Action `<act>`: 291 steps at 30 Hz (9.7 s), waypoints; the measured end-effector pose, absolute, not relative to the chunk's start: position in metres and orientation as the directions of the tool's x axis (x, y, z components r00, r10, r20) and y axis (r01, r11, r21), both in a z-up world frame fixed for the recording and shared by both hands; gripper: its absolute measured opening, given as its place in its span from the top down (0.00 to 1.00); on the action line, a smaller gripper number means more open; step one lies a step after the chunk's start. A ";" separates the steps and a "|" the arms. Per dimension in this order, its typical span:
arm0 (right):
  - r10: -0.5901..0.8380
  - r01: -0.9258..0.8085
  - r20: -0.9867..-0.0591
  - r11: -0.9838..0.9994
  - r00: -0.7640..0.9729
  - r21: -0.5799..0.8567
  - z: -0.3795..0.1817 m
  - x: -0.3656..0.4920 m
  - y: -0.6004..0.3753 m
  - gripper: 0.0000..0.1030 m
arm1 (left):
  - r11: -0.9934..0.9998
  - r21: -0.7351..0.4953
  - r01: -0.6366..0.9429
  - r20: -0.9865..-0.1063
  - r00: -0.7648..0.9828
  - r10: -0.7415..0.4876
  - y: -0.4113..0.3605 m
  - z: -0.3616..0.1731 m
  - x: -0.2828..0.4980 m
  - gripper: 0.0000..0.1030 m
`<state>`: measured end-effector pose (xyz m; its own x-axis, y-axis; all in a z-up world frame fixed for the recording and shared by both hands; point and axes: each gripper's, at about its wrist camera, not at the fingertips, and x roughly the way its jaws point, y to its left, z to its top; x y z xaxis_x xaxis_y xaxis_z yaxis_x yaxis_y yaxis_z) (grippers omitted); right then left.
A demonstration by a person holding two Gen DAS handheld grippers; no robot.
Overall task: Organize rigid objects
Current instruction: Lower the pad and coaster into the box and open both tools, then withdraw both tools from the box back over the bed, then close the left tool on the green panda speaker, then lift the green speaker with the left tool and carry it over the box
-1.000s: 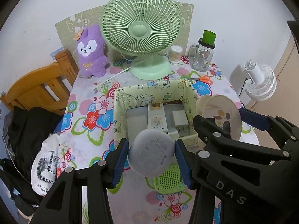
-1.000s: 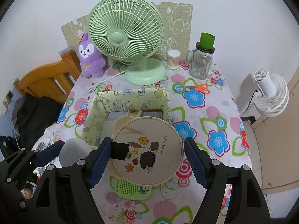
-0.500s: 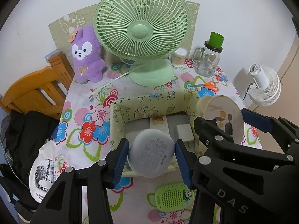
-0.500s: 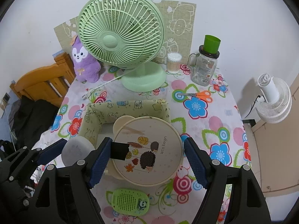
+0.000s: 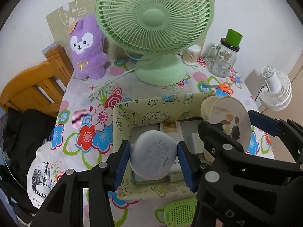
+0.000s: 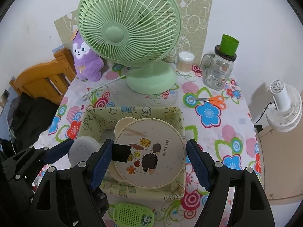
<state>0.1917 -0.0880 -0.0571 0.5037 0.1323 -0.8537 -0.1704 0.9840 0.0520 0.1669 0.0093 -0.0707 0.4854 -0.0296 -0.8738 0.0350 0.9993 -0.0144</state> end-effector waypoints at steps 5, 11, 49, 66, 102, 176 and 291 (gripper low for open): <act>0.129 -0.173 -0.861 0.984 0.492 0.049 -0.067 0.202 -0.083 0.23 | 0.999 -0.018 0.028 -0.880 0.474 -0.029 0.014 -0.082 0.178 0.49; 0.123 -0.168 -0.871 0.985 0.475 0.047 -0.079 0.214 -0.080 0.23 | 0.999 -0.031 0.033 -0.889 0.456 -0.043 0.016 -0.097 0.191 0.49; 0.173 -0.163 -0.884 0.980 0.435 0.112 -0.092 0.214 -0.088 0.06 | 0.997 -0.018 0.075 -0.893 0.448 -0.050 0.010 -0.099 0.187 0.07; 0.182 -0.201 -0.866 0.975 0.466 0.097 -0.071 0.171 -0.097 0.01 | 0.998 0.005 0.058 -0.879 0.476 -0.023 0.000 -0.077 0.140 0.05; 0.164 -0.196 -0.833 0.978 0.528 0.068 -0.068 0.091 -0.136 0.01 | 0.999 -0.033 0.038 -0.888 0.457 -0.047 -0.026 -0.085 0.070 0.01; 0.062 -0.154 -0.946 0.988 0.318 0.013 -0.190 0.091 -0.170 0.01 | 0.998 0.000 -0.063 -0.930 0.367 0.023 -0.069 -0.211 0.063 0.00; 0.111 -0.127 -0.880 0.990 0.462 0.058 -0.063 0.181 -0.134 0.02 | 0.999 0.043 -0.006 -0.871 0.489 0.040 -0.022 -0.071 0.156 0.08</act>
